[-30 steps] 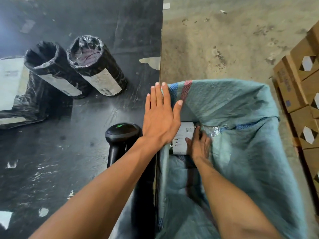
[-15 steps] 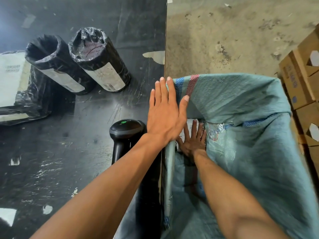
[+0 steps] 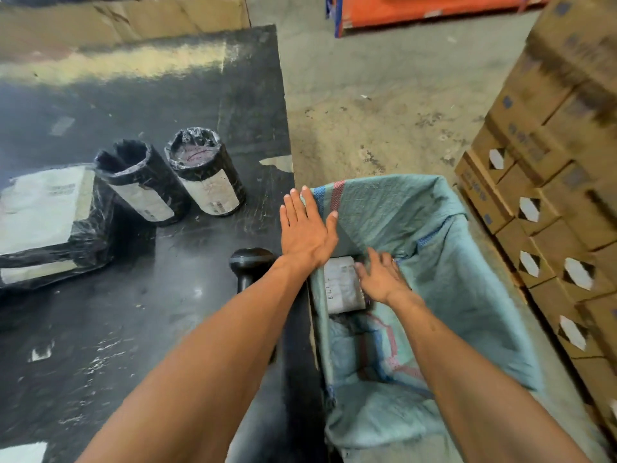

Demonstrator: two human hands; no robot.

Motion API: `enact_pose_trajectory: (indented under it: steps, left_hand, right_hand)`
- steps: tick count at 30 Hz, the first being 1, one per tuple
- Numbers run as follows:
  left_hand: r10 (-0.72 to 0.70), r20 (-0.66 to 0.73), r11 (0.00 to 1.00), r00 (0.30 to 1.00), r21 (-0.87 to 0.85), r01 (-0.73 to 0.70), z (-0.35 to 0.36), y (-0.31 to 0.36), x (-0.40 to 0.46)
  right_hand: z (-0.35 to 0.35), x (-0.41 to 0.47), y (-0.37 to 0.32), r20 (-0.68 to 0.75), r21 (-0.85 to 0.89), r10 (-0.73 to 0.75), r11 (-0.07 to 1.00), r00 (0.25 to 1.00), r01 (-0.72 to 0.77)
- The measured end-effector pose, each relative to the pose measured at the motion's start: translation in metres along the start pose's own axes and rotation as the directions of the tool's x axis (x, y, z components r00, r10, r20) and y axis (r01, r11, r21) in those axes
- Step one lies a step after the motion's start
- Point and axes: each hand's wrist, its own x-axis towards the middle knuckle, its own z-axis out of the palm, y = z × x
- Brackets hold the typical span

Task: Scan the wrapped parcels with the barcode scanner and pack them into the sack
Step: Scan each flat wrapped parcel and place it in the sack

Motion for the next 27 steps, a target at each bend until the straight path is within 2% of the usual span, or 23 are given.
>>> enact_pose_trajectory:
  steps: [3,5,8,12,16,18,21,24,27]
  left_hand:
    - [-0.035,0.187,0.999,0.982,0.022,0.031,-0.029,0.003,0.001]
    - [-0.037,0.211,0.997,0.977,-0.059,0.051,-0.051,0.003,-0.004]
    - [0.124,0.079,0.977,0.989,-0.186,-0.108,-0.081,-0.008,-0.026]
    - [0.29,-0.135,0.907,0.947,-0.278,-0.317,-0.127,-0.046,-0.062]
    - [0.348,-0.321,0.884,0.881,-0.201,-0.422,-0.177,-0.116,-0.088]
    - [0.274,-0.403,0.925,0.873,-0.14,-0.355,-0.197,-0.161,-0.096]
    - [0.041,-0.477,0.993,0.878,-0.08,-0.09,-0.221,-0.228,-0.107]
    - [-0.15,-0.395,0.983,0.906,0.035,0.178,-0.235,-0.284,-0.109]
    - [-0.318,-0.277,0.948,0.907,-0.07,0.311,-0.239,-0.32,-0.1]
  right_hand:
    - [-0.022,-0.03,-0.017,-0.097,0.067,-0.022,0.997,0.995,0.029]
    - [-0.033,-0.051,-0.033,-0.167,0.096,-0.051,0.993,0.985,0.067]
    - [-0.045,-0.085,-0.064,-0.238,0.087,-0.086,0.99,0.968,0.109]
    - [-0.048,-0.132,-0.122,-0.328,0.052,-0.17,0.979,0.929,0.197]
    - [-0.033,-0.171,-0.182,-0.406,0.025,-0.226,0.966,0.886,0.258]
    - [-0.019,-0.185,-0.207,-0.437,0.027,-0.201,0.971,0.877,0.236]
    - [0.005,-0.201,-0.234,-0.431,0.02,-0.117,0.99,0.895,0.139]
    - [0.029,-0.208,-0.247,-0.425,0.015,-0.052,0.998,0.904,0.064]
    - [0.047,-0.21,-0.255,-0.419,0.038,0.006,0.999,0.908,0.01]
